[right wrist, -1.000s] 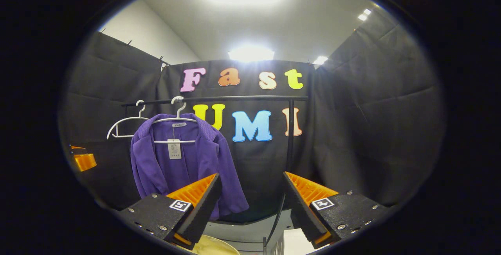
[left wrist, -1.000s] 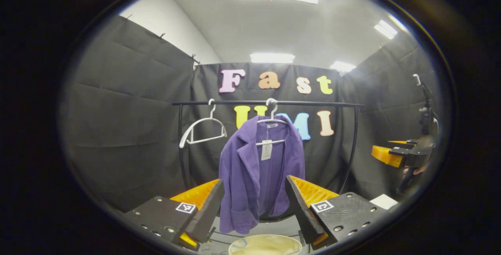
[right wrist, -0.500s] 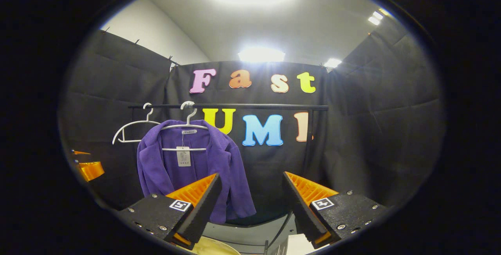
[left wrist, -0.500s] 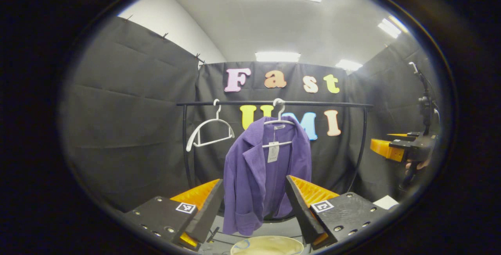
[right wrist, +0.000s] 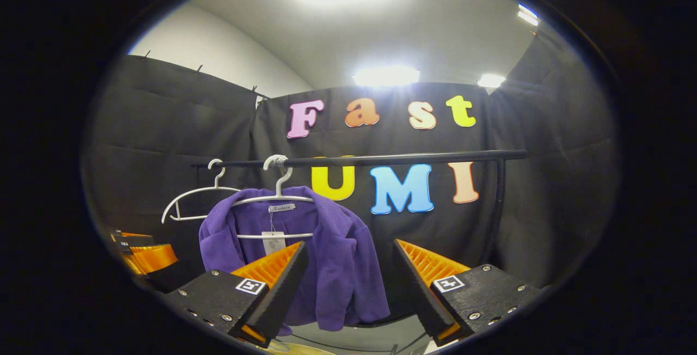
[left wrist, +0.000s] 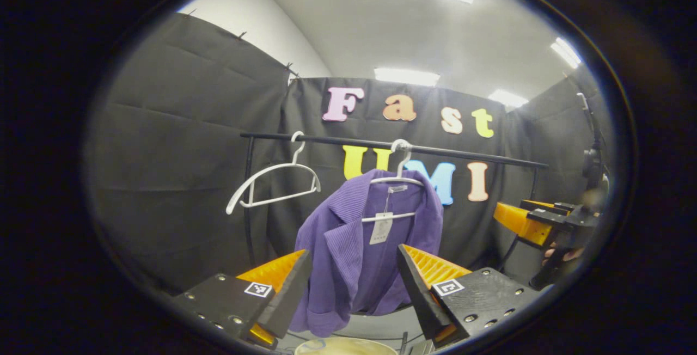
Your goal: Grasp the clothes on the hanger with both hands and then place them into the laundry hamper below.
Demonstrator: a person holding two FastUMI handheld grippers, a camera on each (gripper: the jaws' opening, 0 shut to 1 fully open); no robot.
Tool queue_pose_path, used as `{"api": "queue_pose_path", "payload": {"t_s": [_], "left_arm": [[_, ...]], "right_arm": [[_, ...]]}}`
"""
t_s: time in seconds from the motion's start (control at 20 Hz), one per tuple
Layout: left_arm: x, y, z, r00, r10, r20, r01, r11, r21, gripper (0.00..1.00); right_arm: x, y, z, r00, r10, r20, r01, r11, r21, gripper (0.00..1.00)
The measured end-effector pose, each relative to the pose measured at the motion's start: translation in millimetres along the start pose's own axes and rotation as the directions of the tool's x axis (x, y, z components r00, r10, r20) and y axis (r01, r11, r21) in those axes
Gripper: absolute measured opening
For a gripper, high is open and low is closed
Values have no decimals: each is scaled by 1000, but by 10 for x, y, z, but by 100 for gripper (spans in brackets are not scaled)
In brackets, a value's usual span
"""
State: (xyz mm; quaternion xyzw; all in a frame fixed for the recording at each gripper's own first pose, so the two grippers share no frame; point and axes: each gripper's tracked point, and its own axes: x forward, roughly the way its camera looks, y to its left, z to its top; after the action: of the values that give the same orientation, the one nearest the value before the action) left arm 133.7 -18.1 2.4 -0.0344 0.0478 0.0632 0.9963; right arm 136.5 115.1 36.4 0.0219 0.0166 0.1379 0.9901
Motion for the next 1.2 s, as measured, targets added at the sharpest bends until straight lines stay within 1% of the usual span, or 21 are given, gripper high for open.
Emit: {"api": "queue_pose_path", "payload": {"t_s": [0.05,0.1,0.15,0.25,0.45,0.55,0.65,0.85,0.95,1.0,1.1,1.15,1.2], "left_arm": [[99,-7,7,1000,16,-4,-16,1000,-9,90],[198,-13,13,999,32,-4,-32,999,-20,90],[327,-16,-7,999,51,-7,-51,998,-30,90],[580,-18,-48,996,92,-11,-93,995,-38,90],[1035,-33,-149,986,166,-17,-166,986,-8,90],[1230,-21,-222,978,208,-23,-208,978,3,90],[1398,0,-303,968,249,-30,-249,968,10,90],[1648,71,-426,948,316,-38,-314,948,44,90],[1726,111,-449,938,345,-32,-343,938,52,90],[1745,135,-456,933,358,-27,-356,933,55,85],[1731,189,-462,926,376,-26,-375,925,56,75],[1722,199,-470,926,376,-23,-374,926,55,58],[1707,214,-473,927,375,-22,-374,926,51,50]], "right_arm": [[134,36,-46,1000,24,-17,-24,1000,13,94],[261,86,-85,998,48,-29,-47,998,28,94],[379,112,-131,997,64,-44,-62,997,40,96],[620,138,-251,994,83,-69,-79,995,55,95],[1100,190,-564,985,115,-127,-109,992,59,95],[1321,201,-706,981,122,-153,-119,992,29,96],[1492,164,-807,983,107,-151,-107,994,5,96],[1766,194,-1092,973,139,-185,-131,990,53,96],[1863,165,-1158,971,146,-191,-136,989,65,96],[1893,161,-1167,971,150,-186,-139,988,73,96],[1958,184,-1165,970,171,-174,-157,983,93,93],[1976,175,-1149,969,181,-167,-166,981,99,86],[1971,160,-1150,970,182,-162,-168,981,101,80]]}}
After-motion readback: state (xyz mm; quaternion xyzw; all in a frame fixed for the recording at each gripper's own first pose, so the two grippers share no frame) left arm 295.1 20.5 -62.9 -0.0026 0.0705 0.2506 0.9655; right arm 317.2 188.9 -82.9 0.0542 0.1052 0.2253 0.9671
